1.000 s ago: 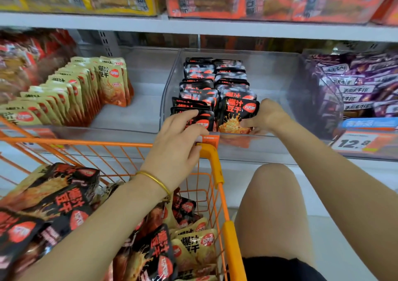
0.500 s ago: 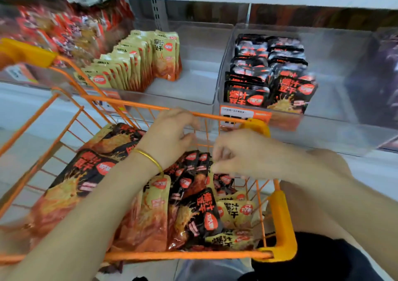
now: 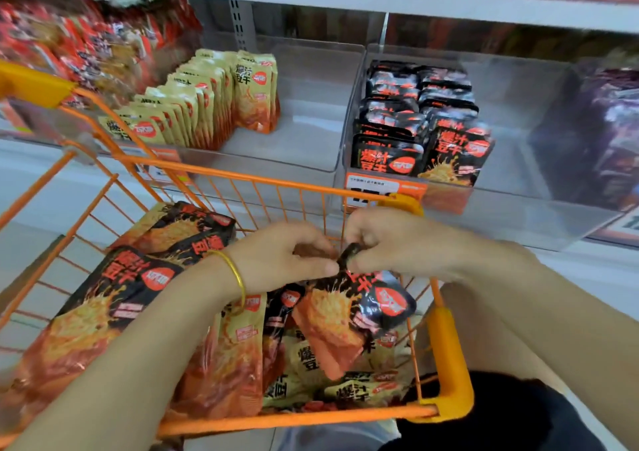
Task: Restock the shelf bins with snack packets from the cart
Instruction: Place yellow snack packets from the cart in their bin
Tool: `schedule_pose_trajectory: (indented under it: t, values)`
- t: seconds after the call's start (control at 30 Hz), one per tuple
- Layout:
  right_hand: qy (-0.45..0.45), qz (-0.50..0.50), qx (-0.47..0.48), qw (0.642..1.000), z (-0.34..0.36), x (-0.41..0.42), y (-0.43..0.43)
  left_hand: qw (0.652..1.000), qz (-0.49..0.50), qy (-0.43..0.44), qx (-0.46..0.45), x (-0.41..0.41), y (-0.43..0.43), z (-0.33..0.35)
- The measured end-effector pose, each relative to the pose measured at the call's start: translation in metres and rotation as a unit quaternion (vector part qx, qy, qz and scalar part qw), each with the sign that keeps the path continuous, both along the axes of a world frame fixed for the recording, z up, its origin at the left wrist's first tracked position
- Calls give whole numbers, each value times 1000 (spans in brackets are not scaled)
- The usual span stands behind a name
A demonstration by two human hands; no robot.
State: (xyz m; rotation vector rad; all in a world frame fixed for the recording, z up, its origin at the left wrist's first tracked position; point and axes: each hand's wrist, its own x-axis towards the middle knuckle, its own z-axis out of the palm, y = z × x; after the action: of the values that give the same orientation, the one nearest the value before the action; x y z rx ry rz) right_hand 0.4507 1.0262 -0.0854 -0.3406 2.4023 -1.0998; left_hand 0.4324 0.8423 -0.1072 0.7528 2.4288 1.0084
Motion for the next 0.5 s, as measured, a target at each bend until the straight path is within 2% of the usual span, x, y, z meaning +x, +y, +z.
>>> schedule_pose_trajectory:
  t: [0.1, 0.2, 0.27, 0.37, 0.43, 0.5]
  values:
    - [35, -80, -107, 990, 15, 1, 21, 994, -13, -89, 69, 2, 9, -4]
    - [39, -145, -191, 970, 22, 6, 43, 981, 5, -117, 158, 1, 26, 6]
    - [9, -156, -222, 963, 27, 11, 58, 977, 43, -72, 194, -3, 43, 20]
    - [37, -190, -172, 966, 31, 12, 80, 976, 83, -3, 202, -12, 73, 36]
    - [76, -256, -194, 944, 39, 5, 96, 972, 97, 56, 206, -16, 94, 41]
    - [152, -319, -217, 910, 52, -3, 118, 960, 129, 164, 185, -23, 108, 41]
